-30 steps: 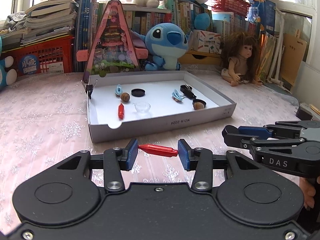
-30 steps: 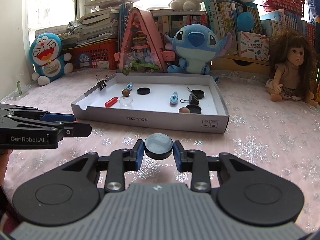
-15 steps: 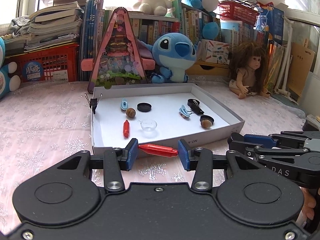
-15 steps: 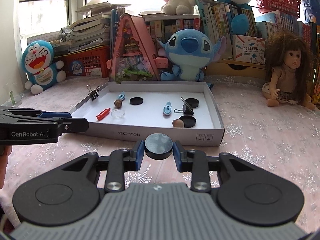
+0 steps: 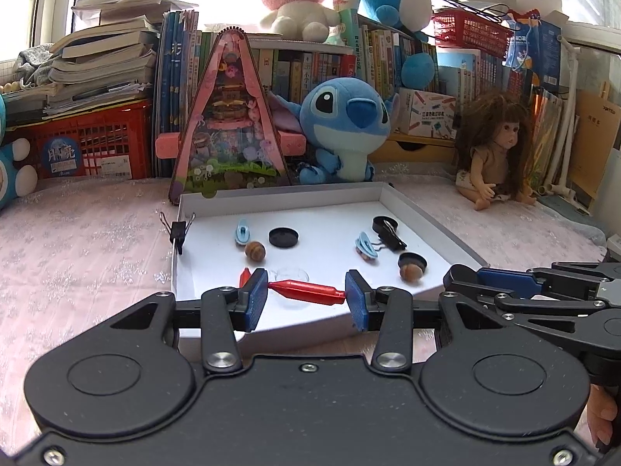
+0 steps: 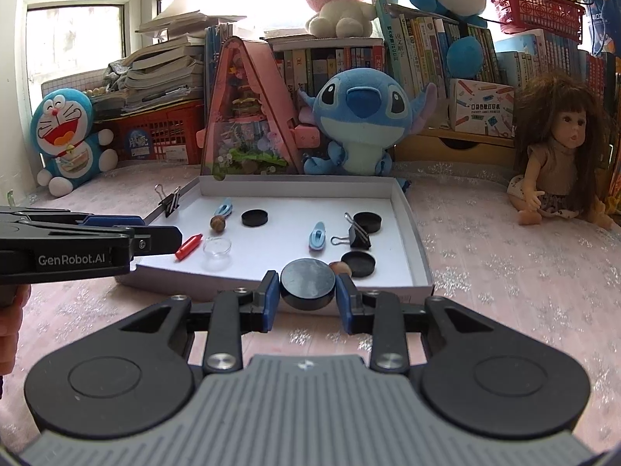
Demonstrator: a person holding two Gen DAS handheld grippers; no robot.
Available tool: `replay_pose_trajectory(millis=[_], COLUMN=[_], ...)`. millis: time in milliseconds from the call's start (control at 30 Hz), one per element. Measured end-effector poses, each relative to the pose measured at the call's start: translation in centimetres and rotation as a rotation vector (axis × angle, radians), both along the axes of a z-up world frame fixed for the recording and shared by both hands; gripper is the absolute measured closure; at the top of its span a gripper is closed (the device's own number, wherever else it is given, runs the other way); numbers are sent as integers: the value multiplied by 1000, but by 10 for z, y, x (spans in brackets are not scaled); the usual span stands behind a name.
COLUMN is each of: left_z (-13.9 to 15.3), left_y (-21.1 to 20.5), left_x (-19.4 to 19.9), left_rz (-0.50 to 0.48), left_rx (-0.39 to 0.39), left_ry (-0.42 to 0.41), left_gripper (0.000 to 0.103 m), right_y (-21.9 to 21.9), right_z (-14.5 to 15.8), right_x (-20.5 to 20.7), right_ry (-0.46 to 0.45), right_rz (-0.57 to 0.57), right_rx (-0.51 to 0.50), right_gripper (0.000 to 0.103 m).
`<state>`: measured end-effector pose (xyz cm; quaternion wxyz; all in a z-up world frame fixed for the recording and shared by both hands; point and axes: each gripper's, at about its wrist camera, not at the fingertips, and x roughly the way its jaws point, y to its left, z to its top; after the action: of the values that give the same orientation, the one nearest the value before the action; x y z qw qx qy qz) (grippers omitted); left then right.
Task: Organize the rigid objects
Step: 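Carry the red crayon and black lid with both tools over the tray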
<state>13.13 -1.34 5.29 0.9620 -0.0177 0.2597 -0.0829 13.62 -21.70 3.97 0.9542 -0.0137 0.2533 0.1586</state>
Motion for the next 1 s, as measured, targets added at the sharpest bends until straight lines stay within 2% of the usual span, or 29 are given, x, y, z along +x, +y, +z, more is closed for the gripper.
replay_pose_trajectory(millis=[1000], left_z=[-12], left_y=[5], left_x=[36], left_rz=[21], left_rx=[-4], left_ry=[22], left_gripper=[62], right_y=[8], right_z=[1], right_x=[28], right_ry=[-2], right_rz=[-8], right_rx=[-16], right_gripper=[66])
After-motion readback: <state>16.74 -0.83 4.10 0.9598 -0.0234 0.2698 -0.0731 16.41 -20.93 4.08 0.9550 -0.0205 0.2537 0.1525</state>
